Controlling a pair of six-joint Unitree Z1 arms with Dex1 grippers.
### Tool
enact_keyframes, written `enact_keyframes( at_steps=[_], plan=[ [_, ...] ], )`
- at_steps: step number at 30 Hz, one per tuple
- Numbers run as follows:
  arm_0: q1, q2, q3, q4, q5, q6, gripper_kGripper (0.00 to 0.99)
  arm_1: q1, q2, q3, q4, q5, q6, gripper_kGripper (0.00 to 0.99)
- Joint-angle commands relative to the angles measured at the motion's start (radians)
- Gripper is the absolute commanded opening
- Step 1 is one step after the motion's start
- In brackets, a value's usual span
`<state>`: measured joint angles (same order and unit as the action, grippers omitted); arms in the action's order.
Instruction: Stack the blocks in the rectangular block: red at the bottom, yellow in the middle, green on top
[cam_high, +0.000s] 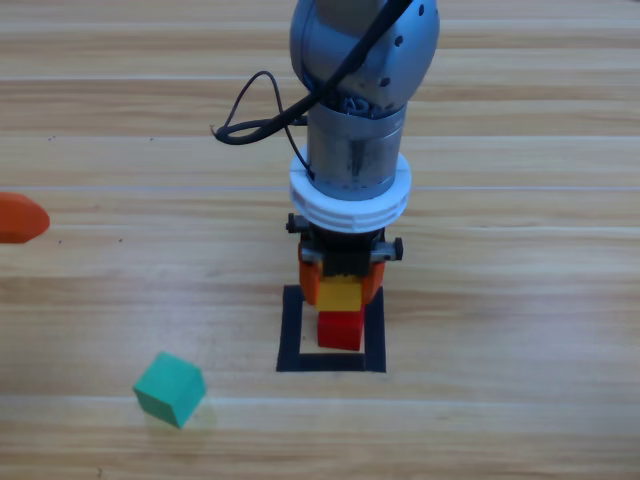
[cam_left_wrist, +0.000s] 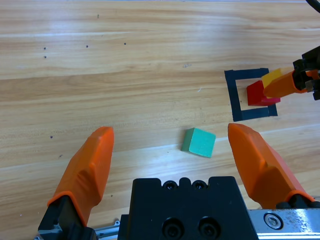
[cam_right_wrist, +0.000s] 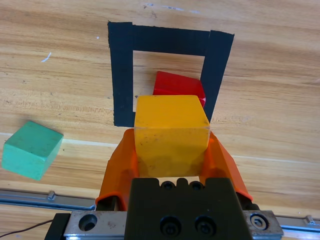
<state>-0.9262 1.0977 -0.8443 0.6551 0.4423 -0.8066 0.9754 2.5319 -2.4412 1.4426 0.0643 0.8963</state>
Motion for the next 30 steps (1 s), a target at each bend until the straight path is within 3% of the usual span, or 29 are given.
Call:
enact_keyframes(
  at_steps=[1, 8, 11, 21, 22, 24, 25, 26, 27, 28, 30],
  plan=[
    [-0.003, 0.013, 0.025, -0.012, -0.005, -0.003, 0.971, 0.019, 0.057, -0.002, 0.019, -0.021, -0.014, 0.000],
    [-0.003, 0.013, 0.031, -0.014, -0.005, -0.005, 0.971, 0.019, 0.071, -0.009, 0.019, -0.020, -0.017, 0.005],
    [-0.003, 0.011, 0.034, -0.014, -0.005, -0.006, 0.971, 0.019, 0.082, -0.018, 0.021, -0.018, -0.022, 0.106],
    [-0.003, 0.008, 0.031, -0.014, -0.007, -0.006, 0.971, 0.019, 0.091, -0.018, 0.024, -0.024, -0.028, 0.152],
    [-0.003, 0.008, 0.031, -0.014, -0.007, -0.006, 0.971, 0.019, 0.091, -0.018, 0.024, -0.024, -0.028, 0.196],
    [-0.003, 0.008, 0.031, -0.014, -0.007, -0.006, 0.971, 0.019, 0.091, -0.018, 0.024, -0.024, -0.030, 0.400],
    [-0.003, 0.010, 0.031, -0.015, -0.007, -0.006, 0.971, 0.019, 0.093, -0.018, 0.027, -0.024, -0.030, 0.543],
    [-0.003, 0.011, 0.031, -0.015, -0.007, -0.006, 0.971, 0.017, 0.096, -0.018, 0.039, -0.029, -0.025, 0.788],
    [-0.003, 0.011, 0.033, -0.017, -0.007, -0.006, 0.971, 0.014, 0.099, -0.016, 0.050, -0.035, -0.019, 0.933],
    [-0.003, 0.011, 0.033, -0.018, -0.007, -0.006, 0.971, 0.009, 0.103, -0.016, 0.053, -0.037, -0.022, 0.986],
    [-0.003, 0.011, 0.037, -0.020, -0.007, -0.006, 0.971, 0.009, 0.103, -0.030, 0.053, -0.037, -0.028, 0.990]
  ],
)
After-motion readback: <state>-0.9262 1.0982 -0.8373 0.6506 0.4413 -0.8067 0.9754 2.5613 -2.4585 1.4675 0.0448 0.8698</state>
